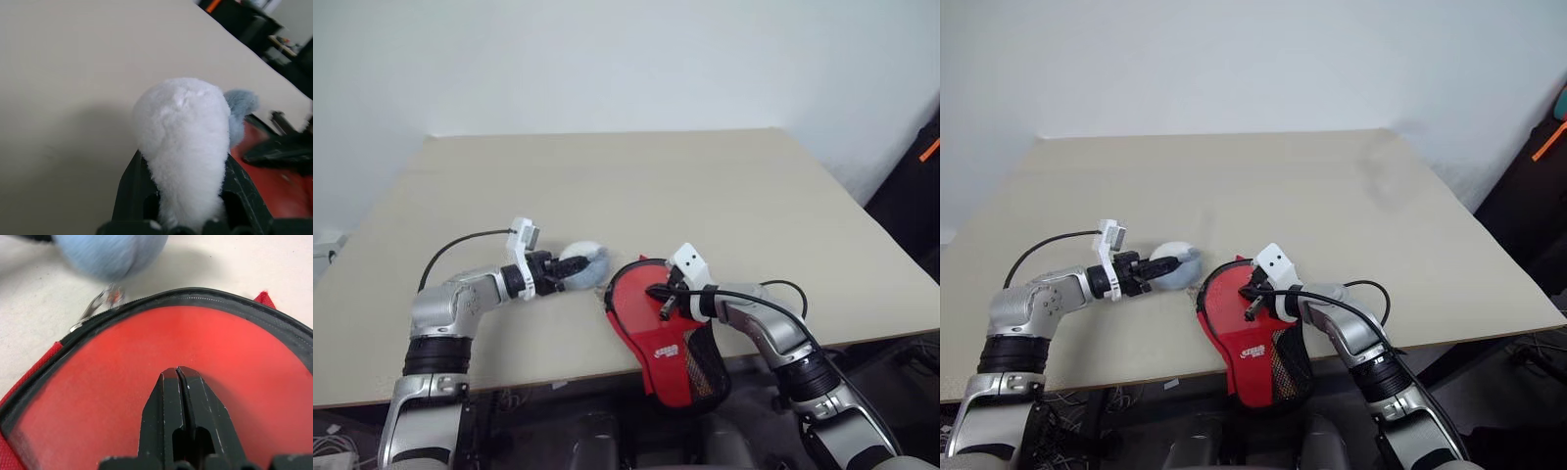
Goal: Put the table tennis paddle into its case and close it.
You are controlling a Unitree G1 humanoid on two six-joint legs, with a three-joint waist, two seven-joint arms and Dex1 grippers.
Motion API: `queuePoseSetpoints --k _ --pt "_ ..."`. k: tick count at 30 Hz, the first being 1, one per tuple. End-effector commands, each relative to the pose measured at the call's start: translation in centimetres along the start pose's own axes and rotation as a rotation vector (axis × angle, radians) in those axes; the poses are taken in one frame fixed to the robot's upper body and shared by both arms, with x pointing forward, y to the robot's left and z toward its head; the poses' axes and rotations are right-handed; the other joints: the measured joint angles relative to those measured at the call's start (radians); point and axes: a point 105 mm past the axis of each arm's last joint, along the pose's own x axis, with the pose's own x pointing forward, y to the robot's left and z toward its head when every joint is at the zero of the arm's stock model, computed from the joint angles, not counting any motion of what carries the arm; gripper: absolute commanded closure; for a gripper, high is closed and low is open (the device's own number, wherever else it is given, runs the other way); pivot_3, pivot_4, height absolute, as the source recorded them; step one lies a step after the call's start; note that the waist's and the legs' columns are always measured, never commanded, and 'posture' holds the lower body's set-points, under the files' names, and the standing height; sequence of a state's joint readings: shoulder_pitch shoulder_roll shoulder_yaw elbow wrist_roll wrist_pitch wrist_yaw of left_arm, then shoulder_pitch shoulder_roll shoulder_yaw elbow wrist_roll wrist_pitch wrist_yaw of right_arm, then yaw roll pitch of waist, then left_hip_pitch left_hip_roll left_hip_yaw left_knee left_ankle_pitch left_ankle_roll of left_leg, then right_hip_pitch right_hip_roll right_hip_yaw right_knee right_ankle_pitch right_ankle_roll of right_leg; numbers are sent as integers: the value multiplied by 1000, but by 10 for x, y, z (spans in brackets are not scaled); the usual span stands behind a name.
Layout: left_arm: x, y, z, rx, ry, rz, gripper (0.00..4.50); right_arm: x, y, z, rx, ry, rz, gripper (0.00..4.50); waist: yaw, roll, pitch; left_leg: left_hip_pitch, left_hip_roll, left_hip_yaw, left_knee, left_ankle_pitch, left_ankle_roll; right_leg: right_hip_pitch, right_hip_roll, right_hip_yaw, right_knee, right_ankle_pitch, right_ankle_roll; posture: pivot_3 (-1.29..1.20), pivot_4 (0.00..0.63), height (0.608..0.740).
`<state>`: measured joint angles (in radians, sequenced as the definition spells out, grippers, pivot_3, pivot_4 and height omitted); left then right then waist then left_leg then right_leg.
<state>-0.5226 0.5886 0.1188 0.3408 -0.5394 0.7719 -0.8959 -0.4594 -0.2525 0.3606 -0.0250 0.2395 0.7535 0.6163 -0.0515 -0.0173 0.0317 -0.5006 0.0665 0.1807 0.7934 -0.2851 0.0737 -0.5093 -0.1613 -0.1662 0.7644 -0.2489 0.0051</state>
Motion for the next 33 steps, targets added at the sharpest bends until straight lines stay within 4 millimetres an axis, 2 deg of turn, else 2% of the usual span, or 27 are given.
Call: queuePoseSetpoints --k 1,7,18,21,25,28,30,33 --pt "1 1 29 109 -57 15 3836 -1 -1 -12 7 44 1 4500 0 0 0 0 0 0 0 0 0 0 0 0 0 0 0 0 0 654" --pt "22 -3 36 144 -55 -9 3836 1 1 -14 2 51 4 4500 0 -2 -2 0 1 0 1 0 0 0 1 0 0 0 0 0 0 654" --pt "96 -15 65 231 -128 44 3836 2 6 -17 -4 58 19 4500 1 -4 -2 -2 4 -1 6 -1 2 2 4 -1 0 0 0 0 0 654" --pt "121 -33 75 254 -152 38 3836 3 8 -17 -7 58 22 4500 2 -4 -2 -3 4 -2 7 -2 3 2 4 -2 0 0 0 0 0 654" --pt "148 -64 75 283 -150 -30 3836 3 8 -16 -12 57 22 4500 2 -4 -2 -3 4 -2 9 -3 5 2 4 -2 1 0 0 0 0 654" --pt "164 -88 69 287 -124 -113 3836 2 6 -16 -14 58 15 4500 3 -4 -2 -5 4 -3 11 -3 6 2 4 -3 1 0 0 0 0 654" --pt "170 -109 57 332 -78 -228 3836 1 5 -16 -12 57 8 4500 2 -4 -2 -5 5 -3 13 -5 9 2 4 -3 2 0 0 0 0 654" --pt "170 -121 42 383 -18 -338 3836 0 3 -16 -11 55 1 4500 2 -4 -2 -5 5 -3 14 -5 10 1 4 -3 2 0 0 0 0 654"
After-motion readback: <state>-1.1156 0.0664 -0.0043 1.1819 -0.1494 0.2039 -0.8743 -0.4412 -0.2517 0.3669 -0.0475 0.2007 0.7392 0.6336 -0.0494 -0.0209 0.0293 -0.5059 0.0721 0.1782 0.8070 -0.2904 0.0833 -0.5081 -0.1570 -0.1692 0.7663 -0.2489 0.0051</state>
